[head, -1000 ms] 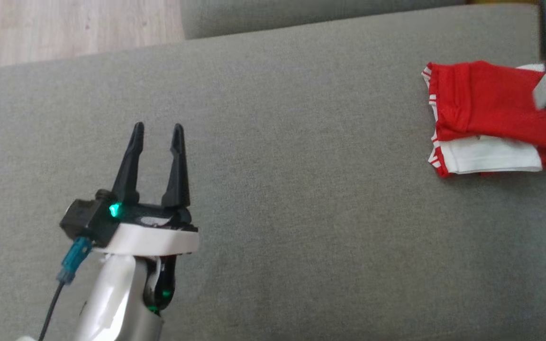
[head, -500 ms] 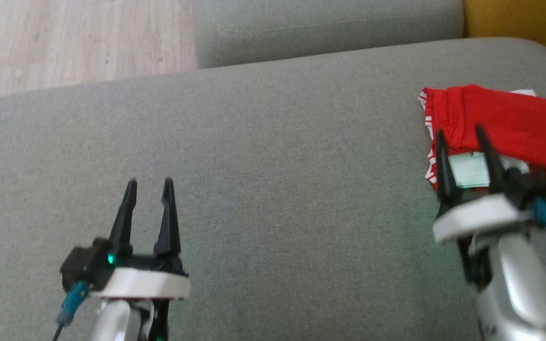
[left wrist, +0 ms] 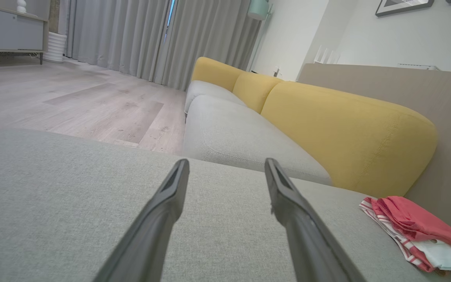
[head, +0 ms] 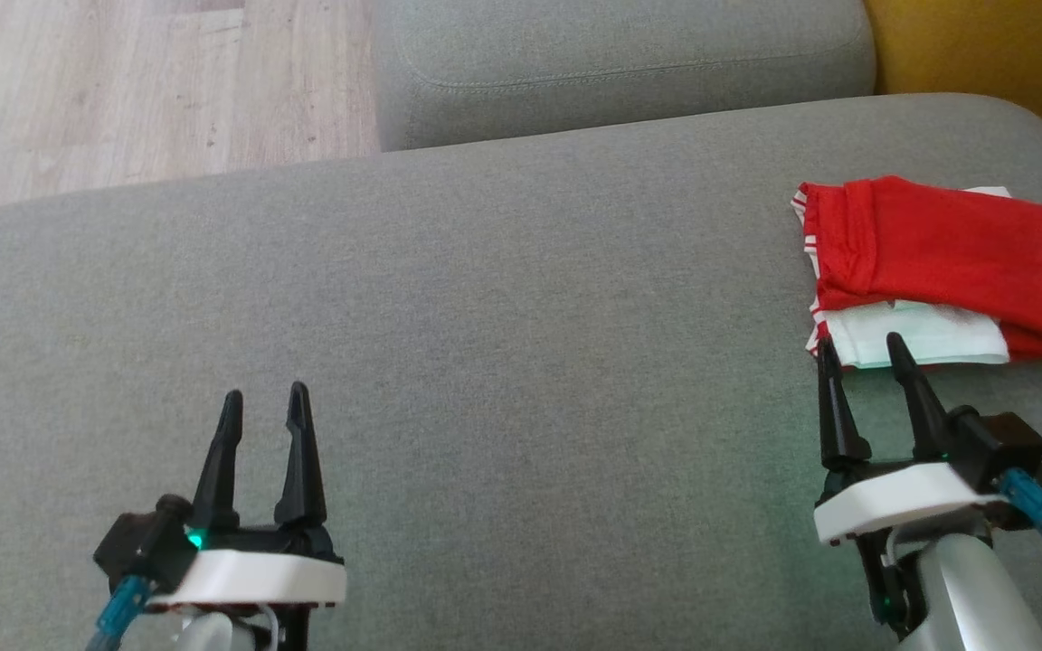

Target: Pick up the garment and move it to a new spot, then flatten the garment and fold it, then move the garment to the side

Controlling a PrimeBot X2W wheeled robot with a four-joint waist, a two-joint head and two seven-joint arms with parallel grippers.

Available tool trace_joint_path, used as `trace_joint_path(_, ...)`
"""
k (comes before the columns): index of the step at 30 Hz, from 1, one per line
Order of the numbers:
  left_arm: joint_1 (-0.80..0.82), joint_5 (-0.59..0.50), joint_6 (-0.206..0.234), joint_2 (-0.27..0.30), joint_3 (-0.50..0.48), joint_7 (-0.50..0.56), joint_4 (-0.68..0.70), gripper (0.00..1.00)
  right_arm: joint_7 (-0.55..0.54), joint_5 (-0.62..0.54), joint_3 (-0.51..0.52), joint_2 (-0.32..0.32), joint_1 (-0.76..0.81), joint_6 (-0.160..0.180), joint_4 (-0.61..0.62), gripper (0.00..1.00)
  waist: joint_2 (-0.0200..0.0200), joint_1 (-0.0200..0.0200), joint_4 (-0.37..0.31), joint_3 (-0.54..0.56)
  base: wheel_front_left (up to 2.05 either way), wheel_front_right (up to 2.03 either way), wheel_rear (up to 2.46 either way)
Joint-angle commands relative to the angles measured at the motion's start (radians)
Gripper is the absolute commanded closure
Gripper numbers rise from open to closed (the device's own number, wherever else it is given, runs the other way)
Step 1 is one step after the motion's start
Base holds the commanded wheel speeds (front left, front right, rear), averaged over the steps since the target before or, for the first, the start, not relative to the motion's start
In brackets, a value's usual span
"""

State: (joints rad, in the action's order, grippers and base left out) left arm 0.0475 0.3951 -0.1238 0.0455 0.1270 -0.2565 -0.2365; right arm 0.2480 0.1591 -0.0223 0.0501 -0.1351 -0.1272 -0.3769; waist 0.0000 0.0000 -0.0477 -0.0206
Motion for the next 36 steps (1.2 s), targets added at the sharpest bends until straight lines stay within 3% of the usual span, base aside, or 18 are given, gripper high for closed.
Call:
trace_joint_path(1,0.026,0.001,-0.003,0.005,-0.040,-0.005,0.040,0.00,0.013,0.008,-0.022,0.000,-0.039,-0.003,0.039,0.00,0.0000,0.0000,0.000,0.000,0.00,0.00,0.00)
trace_joint_path(33,0.026,0.006,-0.005,0.005,-0.058,-0.005,0.059,0.00,0.014,0.020,-0.038,0.000,-0.029,-0.003,0.051,0.00,0.0000,0.0000,0.005,-0.003,0.00,0.00,0.00)
trace_joint_path(34,0.000,0.001,-0.001,0.000,-0.023,0.000,0.021,1.00,0.000,0.018,-0.010,0.000,0.001,0.000,0.017,1.00,0.0000,0.0000,0.005,-0.003,0.00,0.00,0.00)
trace_joint_path(36,-0.004,0.005,0.000,0.000,-0.023,0.001,0.000,1.00,-0.003,0.021,-0.009,-0.002,0.007,0.000,-0.003,1.00,0.0000,0.0000,0.005,-0.003,0.00,0.00,0.00)
